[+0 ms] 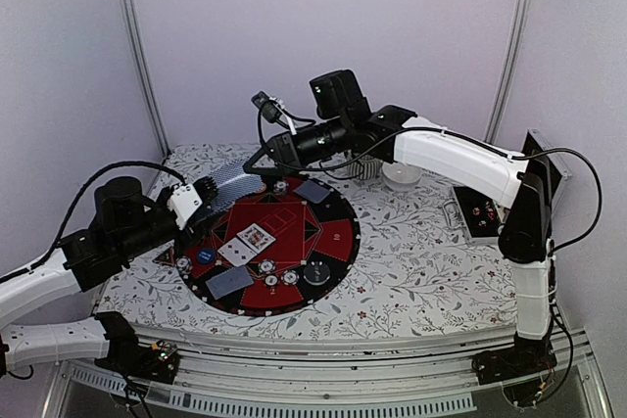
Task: Distribute texas hold em gaming equipment
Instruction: Adjust the poker card at the face-down deck piles.
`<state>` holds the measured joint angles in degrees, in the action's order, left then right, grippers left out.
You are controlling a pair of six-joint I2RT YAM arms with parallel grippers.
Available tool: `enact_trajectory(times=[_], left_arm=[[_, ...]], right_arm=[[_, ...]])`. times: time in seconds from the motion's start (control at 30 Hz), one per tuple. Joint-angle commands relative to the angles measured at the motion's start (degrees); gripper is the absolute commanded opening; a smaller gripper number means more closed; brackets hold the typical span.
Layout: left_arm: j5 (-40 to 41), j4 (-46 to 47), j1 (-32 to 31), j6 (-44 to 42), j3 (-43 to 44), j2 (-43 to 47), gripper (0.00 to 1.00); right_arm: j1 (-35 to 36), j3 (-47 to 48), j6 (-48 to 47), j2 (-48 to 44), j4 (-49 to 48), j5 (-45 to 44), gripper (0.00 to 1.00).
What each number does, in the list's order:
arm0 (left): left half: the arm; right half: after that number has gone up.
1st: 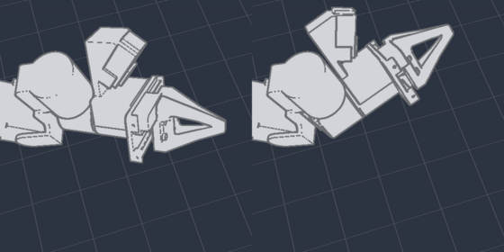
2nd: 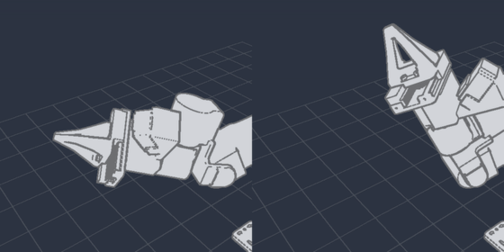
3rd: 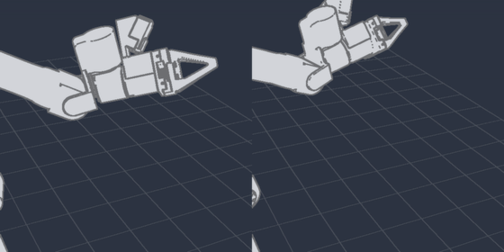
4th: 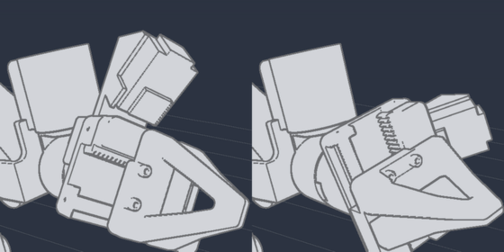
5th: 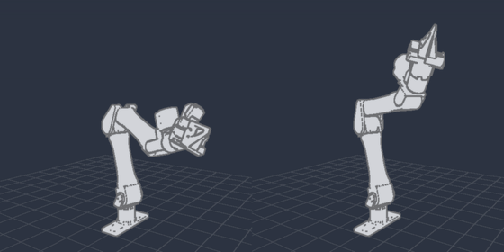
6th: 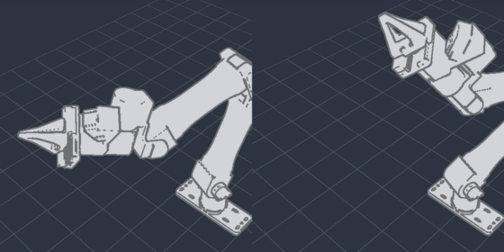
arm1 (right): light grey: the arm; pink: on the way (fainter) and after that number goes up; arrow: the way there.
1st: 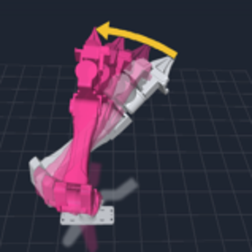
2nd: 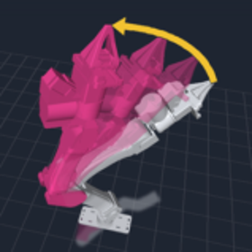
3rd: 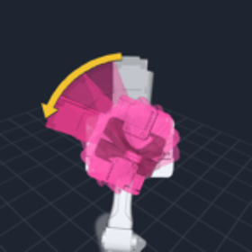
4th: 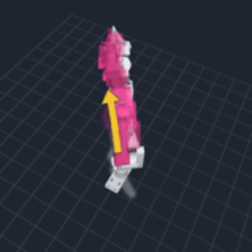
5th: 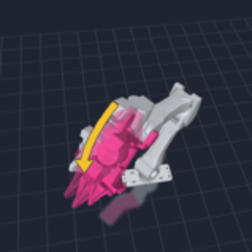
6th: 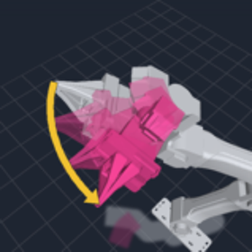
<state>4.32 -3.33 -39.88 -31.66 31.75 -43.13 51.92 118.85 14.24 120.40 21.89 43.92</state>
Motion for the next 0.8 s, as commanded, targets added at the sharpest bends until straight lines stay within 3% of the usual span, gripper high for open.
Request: enact_trajectory(times=[0.0, 0.5, 0.77], left_arm=[[-0.5, 1.5, -0.4, 0.5, 0.1, 0.6, 0.53], [-0.4, 1.6, -0.3, 1.1, 0.3, 0.4, 0.54], [0.0, 1.8, -0.3, 1.1, 0.2, 0.8, 0.54]], right_arm=[[1.2, 2.2, 1.4, 1.8, -1.4, 0.0, 0.01], [3.8, 4.4, 2.3, 5.7, 0.2, -4.9, 0.01], [2.4, 5.4, -3.9, 3.3, 6.1, -2.9, 0.01]])
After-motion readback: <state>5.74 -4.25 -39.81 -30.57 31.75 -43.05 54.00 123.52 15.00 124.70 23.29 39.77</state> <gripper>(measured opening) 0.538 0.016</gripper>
